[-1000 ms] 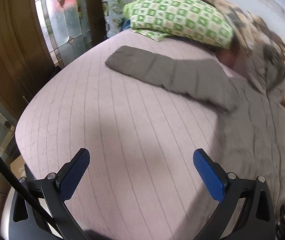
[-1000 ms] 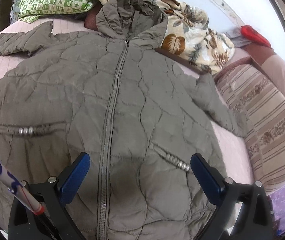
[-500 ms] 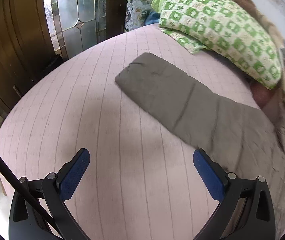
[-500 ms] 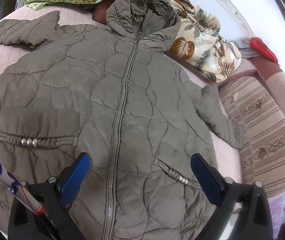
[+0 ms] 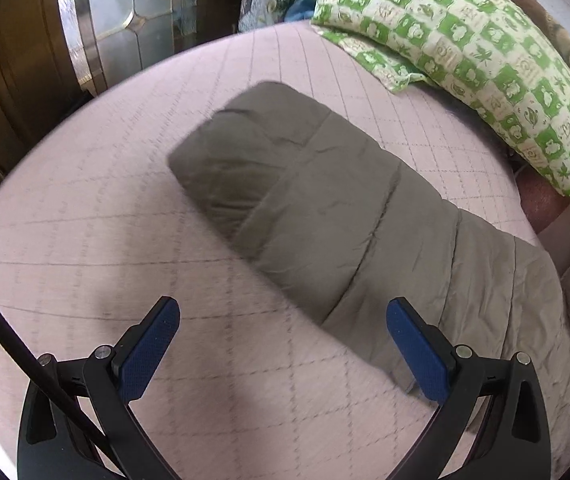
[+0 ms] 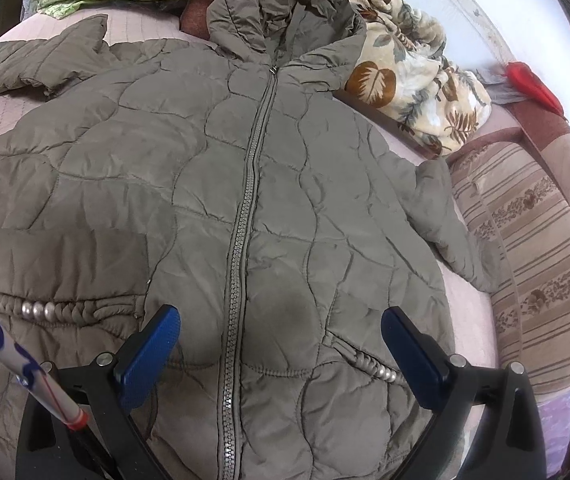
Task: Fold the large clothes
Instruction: 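Move the left tool over the sleeve cuff nearest it, then grasp the sleeve cuff with the left tool, fold it across the jacket body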
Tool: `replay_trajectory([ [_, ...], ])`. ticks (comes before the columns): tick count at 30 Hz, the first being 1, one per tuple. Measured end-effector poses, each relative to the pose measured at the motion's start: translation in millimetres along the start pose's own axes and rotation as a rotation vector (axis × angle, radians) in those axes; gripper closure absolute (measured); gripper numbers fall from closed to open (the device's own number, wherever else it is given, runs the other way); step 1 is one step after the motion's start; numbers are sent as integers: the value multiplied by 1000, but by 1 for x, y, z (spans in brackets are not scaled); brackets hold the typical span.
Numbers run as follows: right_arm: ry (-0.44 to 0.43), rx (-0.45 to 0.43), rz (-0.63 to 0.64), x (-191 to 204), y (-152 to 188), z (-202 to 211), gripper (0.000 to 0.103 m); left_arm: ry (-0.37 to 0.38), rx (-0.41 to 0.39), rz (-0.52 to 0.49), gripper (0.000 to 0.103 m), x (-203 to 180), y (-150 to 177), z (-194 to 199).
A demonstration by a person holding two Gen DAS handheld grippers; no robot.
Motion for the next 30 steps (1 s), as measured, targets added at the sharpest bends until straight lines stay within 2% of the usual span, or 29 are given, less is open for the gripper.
replay_trajectory([
  [4, -20, -5, -20, -1, 0, -4, 1, 78, 23, 70, 0, 3, 1, -16],
  [11, -41, -5, -77, -6, 0, -14, 1, 174, 1, 227, 0, 25, -26, -39],
  [16, -29, -3, -87, -10, 1, -20, 1, 180, 7, 284, 0, 30, -44, -61],
  [17, -25, -2, -88, -10, 0, -21, 1, 178, 7, 286, 4, 28, -47, -64],
  [18, -22, 0, -88, -11, 1, -22, 1, 144, 8, 274, 24, 26, -48, -66],
  [19, -22, 1, -90, -11, 1, -23, 1, 95, 16, 250, 54, 26, -48, -69],
  [21, -24, -1, -95, -13, 1, -24, 1, 74, 44, 210, 84, 23, -47, -72],
  [23, -25, -8, -104, -17, 2, -23, 1, 93, 50, 202, 90, 18, -47, -64],
  [26, -22, -22, -116, -25, 5, -19, 1, 139, 15, 161, 93, 1, -50, -34],
  [30, -22, -35, -154, -44, 16, -9, 2, 271, -30, 80, 95, -50, -46, 26],
])
Point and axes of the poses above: each gripper's, at about its wrist camera, not at the fingertips, and z roughly against the way its jaws point, x to its left, y to its underside, the point moved 7 cm from there along -z, roughly the way its jaws point, and after that the axes turned 7 degrees about -x, right-handed, at the moved point
